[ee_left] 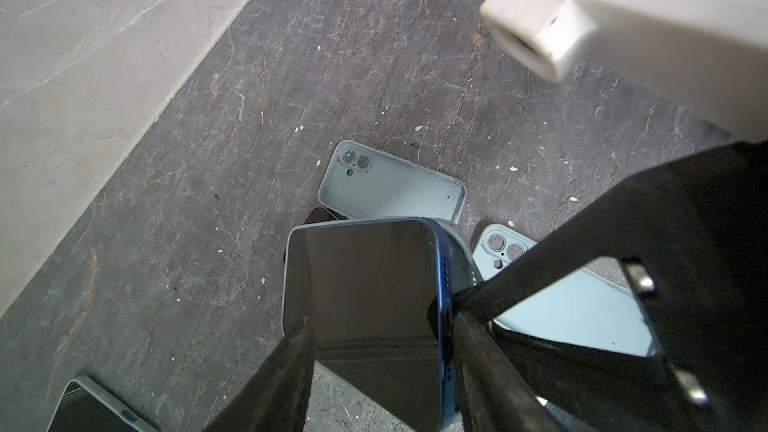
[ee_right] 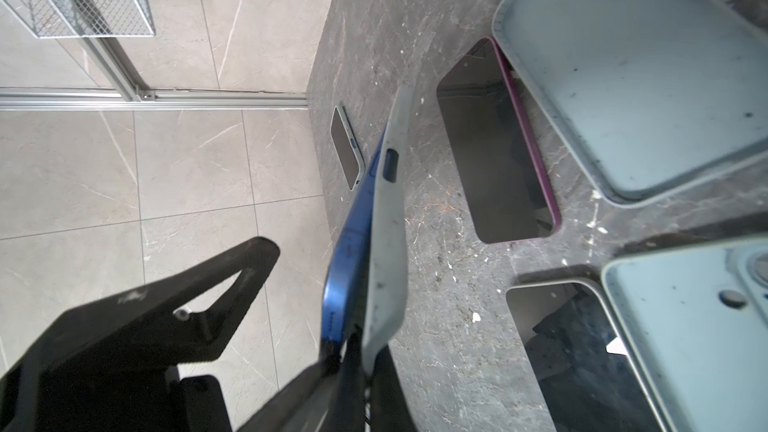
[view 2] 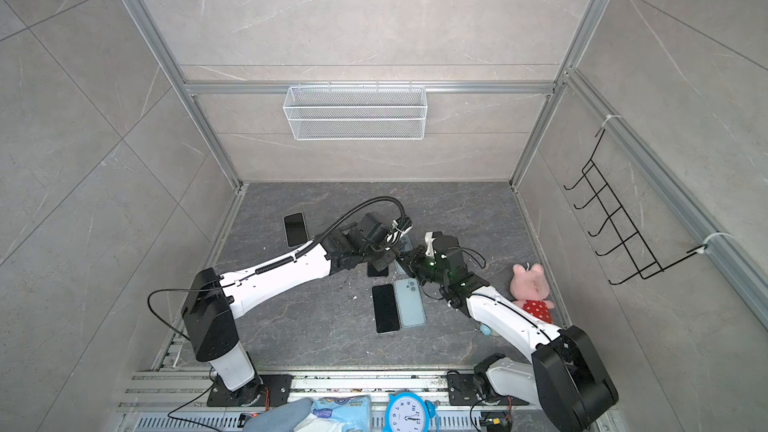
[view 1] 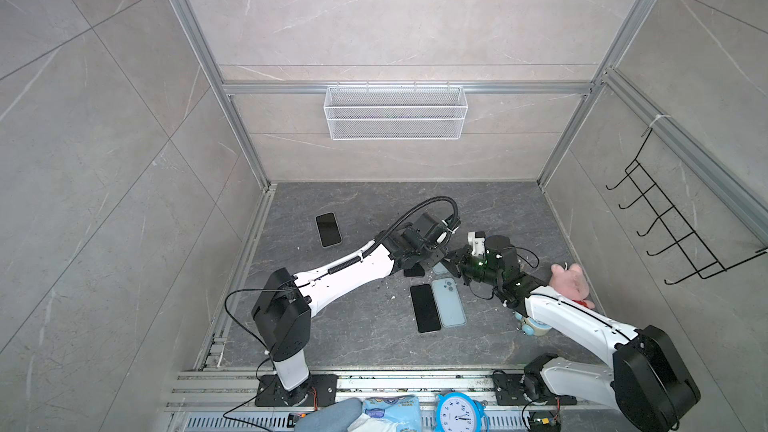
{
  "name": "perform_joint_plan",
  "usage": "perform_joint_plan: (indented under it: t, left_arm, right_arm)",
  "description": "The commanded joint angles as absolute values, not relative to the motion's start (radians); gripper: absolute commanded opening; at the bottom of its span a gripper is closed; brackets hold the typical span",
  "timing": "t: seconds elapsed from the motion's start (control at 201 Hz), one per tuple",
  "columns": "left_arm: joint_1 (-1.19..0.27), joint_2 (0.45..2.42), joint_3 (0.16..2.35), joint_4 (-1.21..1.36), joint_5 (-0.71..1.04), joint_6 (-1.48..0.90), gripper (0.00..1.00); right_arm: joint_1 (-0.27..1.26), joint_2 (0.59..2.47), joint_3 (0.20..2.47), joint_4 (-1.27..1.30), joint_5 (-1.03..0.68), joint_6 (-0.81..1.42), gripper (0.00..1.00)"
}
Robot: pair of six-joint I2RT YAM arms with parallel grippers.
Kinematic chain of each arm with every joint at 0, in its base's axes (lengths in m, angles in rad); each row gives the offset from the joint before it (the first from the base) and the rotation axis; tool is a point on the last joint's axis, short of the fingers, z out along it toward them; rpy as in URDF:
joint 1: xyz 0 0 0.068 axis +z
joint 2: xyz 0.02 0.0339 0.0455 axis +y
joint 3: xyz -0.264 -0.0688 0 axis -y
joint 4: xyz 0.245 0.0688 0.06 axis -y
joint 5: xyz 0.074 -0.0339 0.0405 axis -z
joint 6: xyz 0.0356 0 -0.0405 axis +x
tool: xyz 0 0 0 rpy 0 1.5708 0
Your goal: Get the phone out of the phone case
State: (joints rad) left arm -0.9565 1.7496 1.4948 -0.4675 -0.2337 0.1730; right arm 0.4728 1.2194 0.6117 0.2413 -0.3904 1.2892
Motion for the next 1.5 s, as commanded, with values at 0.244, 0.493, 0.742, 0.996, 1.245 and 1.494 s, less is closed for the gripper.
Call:
perform_joint_plan:
  t: [0.244,0.493,0.742,0.996,1.245,1.494]
  left_arm:
    - [-0.958,1.777,1.486,-0.520,-0.328,0.235,0.33]
    - [-0.960,1.775,1.472,-0.538,-0.346,0.243,0.28]
    - [-0.959,1.748,1.456,-0.526,-0.290,0.233,0.06]
    - [-0.960,1.512,1.256,-0.360,-0.308,0.228,0.00]
    - [-0.955,1.237,1.092,-0.257,-0.504,0.324,0.00]
    - [-0.895,1.027,1.004,-0.241,-0.520,0.450,0.00]
  right_arm:
    - [0.497,1.208,0.652,0.373,-0.420,1.281,0.00]
    - [0.499,1.210,0.653,0.374,-0.421,1.281,0.00]
    - [0.502,1.210,0.645,0.380,-0.420,1.282,0.00]
    - [0.558,1.237,0.635,0.381,-0.359,1.299,0.00]
    - [0.593,1.279,0.667,0.293,-0.270,1.293,0.00]
    - [0.604,1.352,0.670,0.304,-0.208,1.313,0.00]
